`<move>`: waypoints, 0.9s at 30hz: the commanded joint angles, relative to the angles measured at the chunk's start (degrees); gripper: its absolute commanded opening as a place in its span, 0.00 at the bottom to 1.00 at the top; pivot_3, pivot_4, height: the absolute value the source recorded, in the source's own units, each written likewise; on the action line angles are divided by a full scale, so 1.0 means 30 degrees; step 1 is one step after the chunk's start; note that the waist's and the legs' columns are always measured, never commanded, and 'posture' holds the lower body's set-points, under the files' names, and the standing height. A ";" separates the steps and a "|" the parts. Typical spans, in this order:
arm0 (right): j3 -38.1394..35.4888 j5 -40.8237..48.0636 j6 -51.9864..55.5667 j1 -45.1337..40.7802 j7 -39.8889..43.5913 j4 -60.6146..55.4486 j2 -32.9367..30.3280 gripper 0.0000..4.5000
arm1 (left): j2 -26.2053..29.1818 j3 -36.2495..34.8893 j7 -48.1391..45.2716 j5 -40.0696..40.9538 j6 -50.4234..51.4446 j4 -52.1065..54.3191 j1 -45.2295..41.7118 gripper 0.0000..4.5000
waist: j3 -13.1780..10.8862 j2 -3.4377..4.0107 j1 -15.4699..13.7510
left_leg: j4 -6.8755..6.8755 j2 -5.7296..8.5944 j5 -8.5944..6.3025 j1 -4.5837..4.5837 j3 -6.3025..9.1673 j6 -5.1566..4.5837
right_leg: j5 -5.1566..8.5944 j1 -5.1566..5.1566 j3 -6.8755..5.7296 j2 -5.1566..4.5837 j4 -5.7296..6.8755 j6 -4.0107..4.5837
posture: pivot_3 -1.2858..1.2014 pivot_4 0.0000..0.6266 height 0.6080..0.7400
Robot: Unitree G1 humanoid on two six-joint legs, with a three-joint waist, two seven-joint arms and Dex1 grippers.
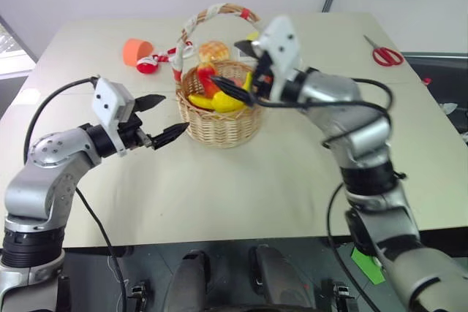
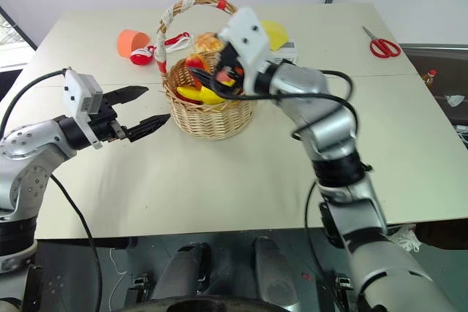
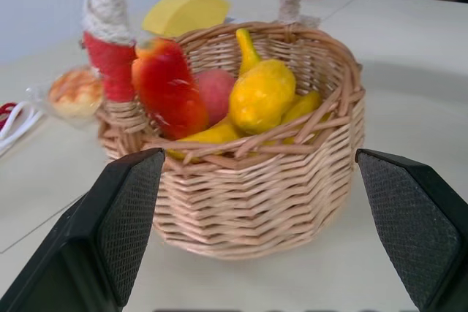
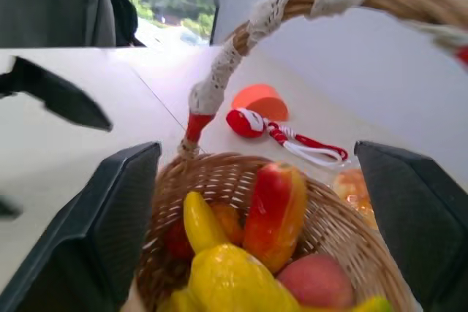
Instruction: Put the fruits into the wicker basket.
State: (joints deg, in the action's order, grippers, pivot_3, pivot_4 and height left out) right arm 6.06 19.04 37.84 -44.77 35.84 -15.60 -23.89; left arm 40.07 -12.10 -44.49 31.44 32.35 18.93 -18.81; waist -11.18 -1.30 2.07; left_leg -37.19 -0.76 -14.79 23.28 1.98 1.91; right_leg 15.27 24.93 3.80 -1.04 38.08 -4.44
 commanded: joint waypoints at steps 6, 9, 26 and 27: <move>-0.2648 0.0506 0.2286 0.1150 -0.3614 -0.0169 0.0966 0.99 | -0.2774 -0.0344 0.1225 0.0974 -0.1125 -0.0583 -0.1485 1.00 | 0.0002 0.0003 0.0260 | -0.0030 -0.0033 0.0004 -0.0046 -0.0042 0.0001 | -0.0040 -0.0009 0.0042 0.0076 0.0018 -0.0003 | 0.52 0.24 1.00; -0.2754 -0.0464 0.1265 0.0261 -0.5317 0.2641 0.2228 0.99 | -0.3058 0.0168 0.1152 0.0687 -0.1212 -0.0612 -0.1423 1.00 | 0.0001 0.0006 0.0373 | -0.0010 -0.0046 0.0005 -0.0063 -0.0040 0.0002 | -0.0054 -0.0007 0.0045 0.0140 0.0025 0.0026 | 0.52 0.24 1.00; -0.3639 -0.0363 -0.3114 -0.0975 -0.5417 0.7432 0.4038 0.00 | -0.3544 0.0738 0.1865 0.0768 -0.1271 0.0757 -0.0314 1.00 | 0.0001 0.0008 0.0160 | -0.0010 -0.0041 0.0008 -0.0008 -0.0040 0.0007 | -0.0057 0.0022 0.0044 0.0100 0.0011 0.0025 | 0.52 0.24 1.00; -0.3767 -0.0450 -0.3169 -0.0851 -0.5593 0.7207 0.3902 0.00 | -0.3578 0.0811 0.1860 0.0745 -0.1276 0.0766 -0.0334 1.00 | 0.0001 0.0007 0.0158 | -0.0010 -0.0041 0.0008 -0.0007 -0.0039 0.0007 | -0.0057 0.0023 0.0044 0.0101 0.0011 0.0024 | 0.52 0.24 1.00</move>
State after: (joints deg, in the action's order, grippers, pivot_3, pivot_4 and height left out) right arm -3.14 17.09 30.51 -46.97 19.64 10.27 -11.91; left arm 29.26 -9.79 -39.02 33.18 29.63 18.88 -19.54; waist -11.18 -1.28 2.55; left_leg -37.22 -0.88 -14.76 23.26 1.86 1.93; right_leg 15.10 25.00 3.93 -0.73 38.12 -4.37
